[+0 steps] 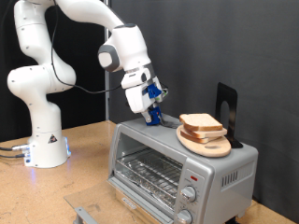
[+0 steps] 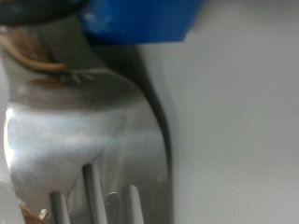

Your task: Make a piece of toast with the oven

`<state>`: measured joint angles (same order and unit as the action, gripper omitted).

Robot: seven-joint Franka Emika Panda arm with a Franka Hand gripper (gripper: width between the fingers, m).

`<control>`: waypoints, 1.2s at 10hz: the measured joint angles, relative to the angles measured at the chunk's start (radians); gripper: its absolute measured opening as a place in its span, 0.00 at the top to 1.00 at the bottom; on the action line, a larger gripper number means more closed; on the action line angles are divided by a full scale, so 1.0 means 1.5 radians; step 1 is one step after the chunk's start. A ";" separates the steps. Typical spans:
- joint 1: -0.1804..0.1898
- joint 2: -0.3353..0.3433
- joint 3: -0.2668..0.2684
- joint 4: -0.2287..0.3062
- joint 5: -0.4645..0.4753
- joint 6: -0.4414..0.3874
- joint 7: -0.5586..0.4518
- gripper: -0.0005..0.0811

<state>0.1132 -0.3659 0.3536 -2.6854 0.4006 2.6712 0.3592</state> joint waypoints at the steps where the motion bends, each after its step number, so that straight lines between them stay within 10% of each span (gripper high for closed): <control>1: 0.000 0.002 -0.001 0.000 0.000 0.000 0.000 0.13; 12: 0.000 0.005 0.001 0.006 0.009 -0.004 0.000 0.01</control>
<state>0.1136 -0.3586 0.3547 -2.6766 0.4141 2.6649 0.3591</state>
